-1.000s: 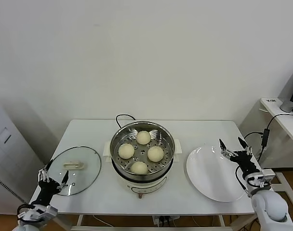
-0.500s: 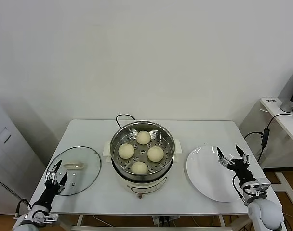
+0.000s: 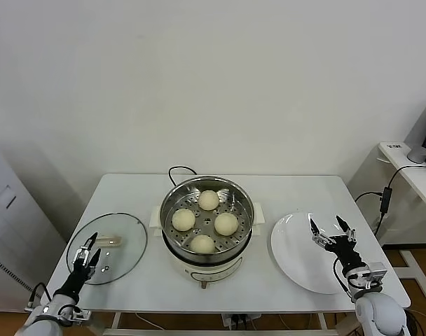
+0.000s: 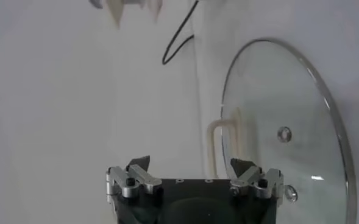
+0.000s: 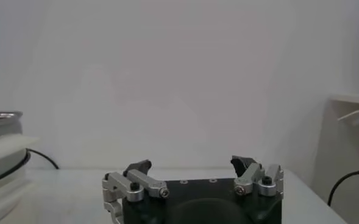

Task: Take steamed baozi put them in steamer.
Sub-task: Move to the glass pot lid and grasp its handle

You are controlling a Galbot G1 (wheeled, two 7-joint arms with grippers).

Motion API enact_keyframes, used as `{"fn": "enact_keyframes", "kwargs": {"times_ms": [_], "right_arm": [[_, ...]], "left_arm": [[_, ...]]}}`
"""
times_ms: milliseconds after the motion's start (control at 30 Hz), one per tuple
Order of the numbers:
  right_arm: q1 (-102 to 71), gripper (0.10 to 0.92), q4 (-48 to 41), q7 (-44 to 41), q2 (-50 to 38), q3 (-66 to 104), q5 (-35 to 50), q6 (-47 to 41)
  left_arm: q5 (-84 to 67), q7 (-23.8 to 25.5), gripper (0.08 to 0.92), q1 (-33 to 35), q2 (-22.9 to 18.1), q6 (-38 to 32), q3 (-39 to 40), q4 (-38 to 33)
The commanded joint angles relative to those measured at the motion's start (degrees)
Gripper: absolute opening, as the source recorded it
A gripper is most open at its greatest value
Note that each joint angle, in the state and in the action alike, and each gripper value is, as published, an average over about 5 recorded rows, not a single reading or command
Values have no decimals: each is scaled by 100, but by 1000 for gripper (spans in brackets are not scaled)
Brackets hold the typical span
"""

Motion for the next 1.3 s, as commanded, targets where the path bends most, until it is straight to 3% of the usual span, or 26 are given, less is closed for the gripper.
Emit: {"fn": "enact_keyframes", "kwargs": {"times_ms": [33, 867, 1000, 1300], "right_arm": [[19, 823, -118, -64, 22, -18, -72, 31], [40, 823, -319, -188, 79, 23, -172, 108], [47, 823, -342, -197, 83, 24, -194, 117], [88, 823, -477, -257, 148, -12, -372, 175]], "left_arm": [[421, -84, 823, -348, -86, -78, -8, 253], [75, 258, 818, -1108, -152, 138, 282, 843], [-207, 356, 751, -1074, -116, 154, 288, 829], [-638, 424, 493, -991, -113, 57, 323, 686]]}}
